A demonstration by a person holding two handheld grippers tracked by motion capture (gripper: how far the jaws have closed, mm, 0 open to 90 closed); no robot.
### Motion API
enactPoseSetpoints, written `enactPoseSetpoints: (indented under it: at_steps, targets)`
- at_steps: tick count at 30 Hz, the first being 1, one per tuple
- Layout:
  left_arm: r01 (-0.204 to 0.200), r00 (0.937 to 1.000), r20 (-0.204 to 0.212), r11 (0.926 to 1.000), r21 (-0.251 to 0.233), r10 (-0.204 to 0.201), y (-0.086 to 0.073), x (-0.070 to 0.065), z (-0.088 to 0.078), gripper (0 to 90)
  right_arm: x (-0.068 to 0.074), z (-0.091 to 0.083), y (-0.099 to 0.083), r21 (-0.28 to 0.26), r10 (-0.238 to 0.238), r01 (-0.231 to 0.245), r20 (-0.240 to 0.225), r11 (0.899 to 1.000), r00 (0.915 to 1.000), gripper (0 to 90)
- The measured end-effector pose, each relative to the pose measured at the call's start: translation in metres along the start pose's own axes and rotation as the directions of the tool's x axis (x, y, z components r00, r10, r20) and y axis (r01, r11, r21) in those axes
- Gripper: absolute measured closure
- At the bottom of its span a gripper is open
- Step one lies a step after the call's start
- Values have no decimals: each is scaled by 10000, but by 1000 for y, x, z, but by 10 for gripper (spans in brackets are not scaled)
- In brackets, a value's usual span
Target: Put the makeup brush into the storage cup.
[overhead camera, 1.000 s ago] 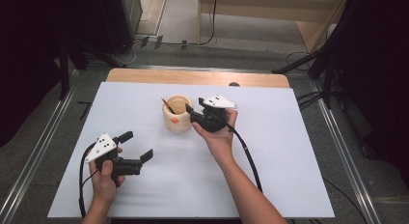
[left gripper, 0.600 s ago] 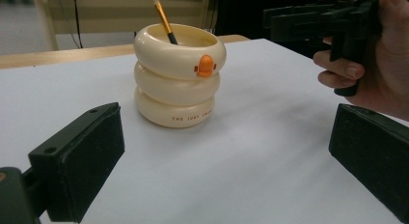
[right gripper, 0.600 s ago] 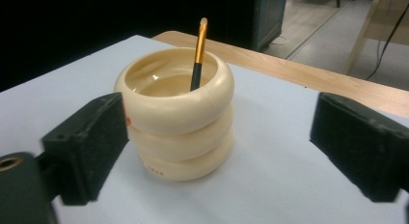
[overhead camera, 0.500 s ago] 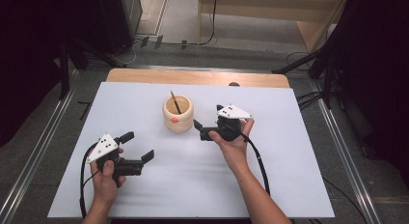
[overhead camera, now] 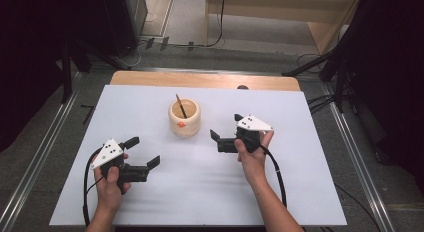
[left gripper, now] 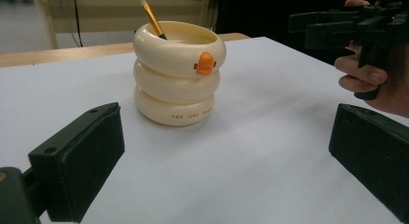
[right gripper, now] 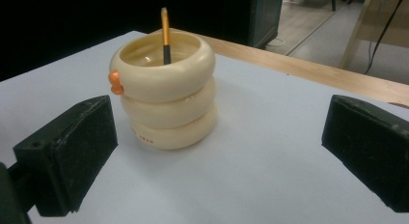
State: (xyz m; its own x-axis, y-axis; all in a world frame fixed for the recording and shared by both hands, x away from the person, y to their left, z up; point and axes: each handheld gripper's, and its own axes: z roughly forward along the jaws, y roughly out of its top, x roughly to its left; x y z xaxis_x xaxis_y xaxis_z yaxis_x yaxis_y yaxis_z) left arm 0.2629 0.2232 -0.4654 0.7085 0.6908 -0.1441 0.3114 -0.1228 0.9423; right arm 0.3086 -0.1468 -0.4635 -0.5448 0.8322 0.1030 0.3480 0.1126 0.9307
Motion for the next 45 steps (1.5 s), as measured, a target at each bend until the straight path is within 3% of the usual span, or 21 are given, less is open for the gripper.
enactPoseSetpoints:
  at_steps: [17, 45]
  targets:
    - [-32, 10000, -19, 10000, 47, 33, -2, -1, 1, 0, -13, -21, -19, -13, 237, -237, 188, 9997, 9995, 0]
    - [-124, 9999, -46, 9999, 103, 125, -5, -2, 2, 0, -47, -81, -57, -127, 622, -615, 683, 9980, 9957, 0]
